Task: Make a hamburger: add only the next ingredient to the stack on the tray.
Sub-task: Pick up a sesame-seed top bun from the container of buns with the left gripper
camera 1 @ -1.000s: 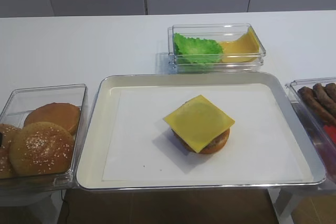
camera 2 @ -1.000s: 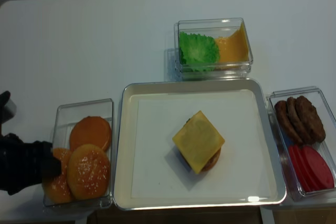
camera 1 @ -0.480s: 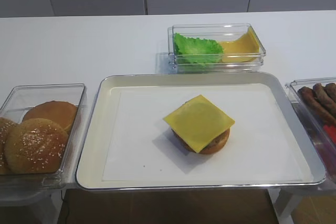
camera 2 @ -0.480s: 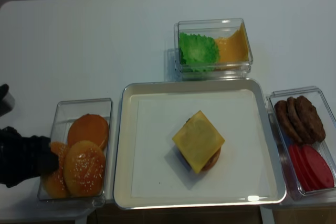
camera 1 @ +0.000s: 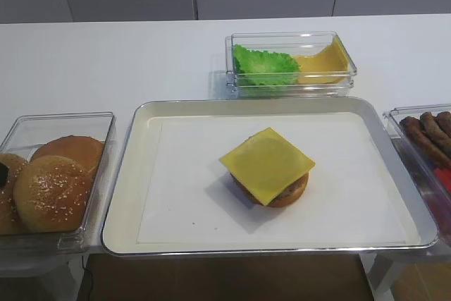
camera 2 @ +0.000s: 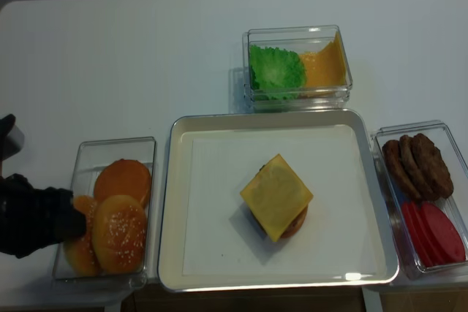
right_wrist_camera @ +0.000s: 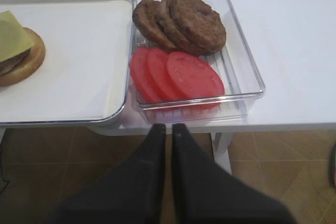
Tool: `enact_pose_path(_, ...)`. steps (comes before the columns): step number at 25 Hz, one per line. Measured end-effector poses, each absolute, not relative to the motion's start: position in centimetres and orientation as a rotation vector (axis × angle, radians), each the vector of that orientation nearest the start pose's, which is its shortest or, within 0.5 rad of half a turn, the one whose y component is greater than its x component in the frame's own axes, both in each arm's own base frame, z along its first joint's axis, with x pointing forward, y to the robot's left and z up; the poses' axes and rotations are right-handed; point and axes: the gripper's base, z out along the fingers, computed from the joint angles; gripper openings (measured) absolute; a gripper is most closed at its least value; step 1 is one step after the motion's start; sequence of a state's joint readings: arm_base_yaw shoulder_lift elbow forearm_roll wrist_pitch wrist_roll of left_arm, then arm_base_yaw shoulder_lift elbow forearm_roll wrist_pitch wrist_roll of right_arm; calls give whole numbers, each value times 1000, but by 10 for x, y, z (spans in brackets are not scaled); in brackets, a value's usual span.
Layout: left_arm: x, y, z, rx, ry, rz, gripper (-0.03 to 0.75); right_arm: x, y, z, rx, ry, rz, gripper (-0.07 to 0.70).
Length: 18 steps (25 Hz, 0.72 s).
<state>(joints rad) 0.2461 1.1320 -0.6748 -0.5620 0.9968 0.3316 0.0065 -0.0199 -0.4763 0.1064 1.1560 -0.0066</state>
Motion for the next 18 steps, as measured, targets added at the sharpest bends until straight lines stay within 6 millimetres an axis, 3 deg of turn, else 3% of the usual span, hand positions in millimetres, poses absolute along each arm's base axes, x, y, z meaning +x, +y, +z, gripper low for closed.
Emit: enact_pose_path(18,185,3,252,-183,2735,-610,142,-10,9,263,-25,2141,129,27)
